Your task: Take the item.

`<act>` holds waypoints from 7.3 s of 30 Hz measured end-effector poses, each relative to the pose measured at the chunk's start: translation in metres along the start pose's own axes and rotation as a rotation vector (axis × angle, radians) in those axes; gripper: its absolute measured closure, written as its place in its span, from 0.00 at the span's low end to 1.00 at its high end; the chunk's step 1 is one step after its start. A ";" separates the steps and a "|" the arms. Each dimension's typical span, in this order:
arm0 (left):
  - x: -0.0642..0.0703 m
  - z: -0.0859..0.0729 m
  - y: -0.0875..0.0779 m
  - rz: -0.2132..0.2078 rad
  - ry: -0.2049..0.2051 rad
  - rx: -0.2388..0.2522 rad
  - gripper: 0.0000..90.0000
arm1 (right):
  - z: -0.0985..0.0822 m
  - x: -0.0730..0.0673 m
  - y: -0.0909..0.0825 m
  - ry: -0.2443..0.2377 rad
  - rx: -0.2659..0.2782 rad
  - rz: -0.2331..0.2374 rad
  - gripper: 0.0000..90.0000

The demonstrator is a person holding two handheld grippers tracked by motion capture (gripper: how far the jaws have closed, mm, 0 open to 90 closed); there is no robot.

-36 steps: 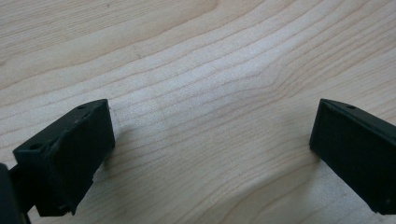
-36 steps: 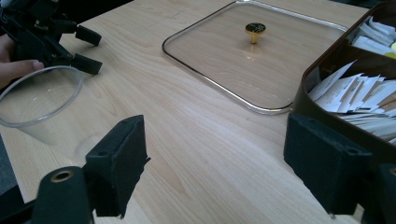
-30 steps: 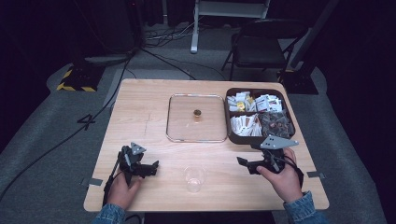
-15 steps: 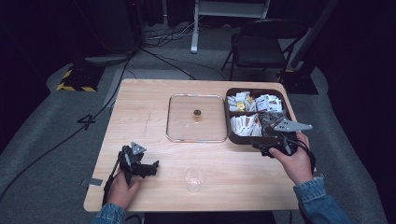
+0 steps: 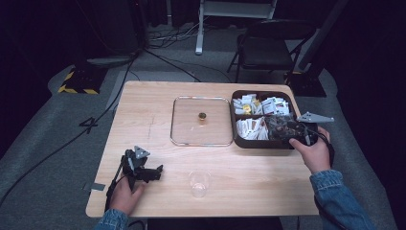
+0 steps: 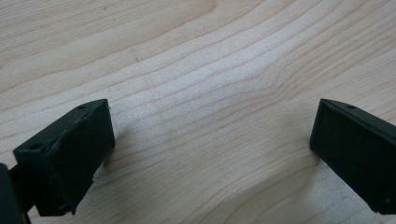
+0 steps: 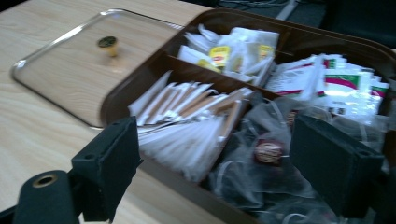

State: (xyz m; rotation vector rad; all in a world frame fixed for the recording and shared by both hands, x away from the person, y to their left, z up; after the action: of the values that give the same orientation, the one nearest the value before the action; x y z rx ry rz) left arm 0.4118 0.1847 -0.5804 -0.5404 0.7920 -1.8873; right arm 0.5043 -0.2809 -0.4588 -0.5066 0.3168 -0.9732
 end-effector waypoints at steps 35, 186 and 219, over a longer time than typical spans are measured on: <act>0.000 0.000 0.000 0.000 0.000 0.000 0.00 | -0.040 0.052 0.054 0.090 -0.167 -0.058 0.61; 0.001 0.000 0.000 0.018 -0.022 0.002 0.00 | -0.013 -0.309 0.005 -0.191 0.022 0.612 0.57; 0.001 -0.001 -0.001 0.020 -0.016 0.001 0.00 | 0.022 -0.240 -0.021 -0.150 0.097 0.462 0.44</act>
State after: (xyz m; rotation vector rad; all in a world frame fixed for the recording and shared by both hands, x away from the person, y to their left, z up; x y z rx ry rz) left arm 0.4100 0.1849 -0.5803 -0.5445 0.7829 -1.8629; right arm 0.3723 -0.0811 -0.4211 -0.3916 0.2359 -0.4959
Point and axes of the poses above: each handheld gripper's, and its own axes: y roughly forward along the jaws, z roughly out of its top, x roughly to its right, the point moved 10 cm from there along y, roughly forward along the jaws, and after that the axes turned 2 degrees about x, right-handed, at the moved point
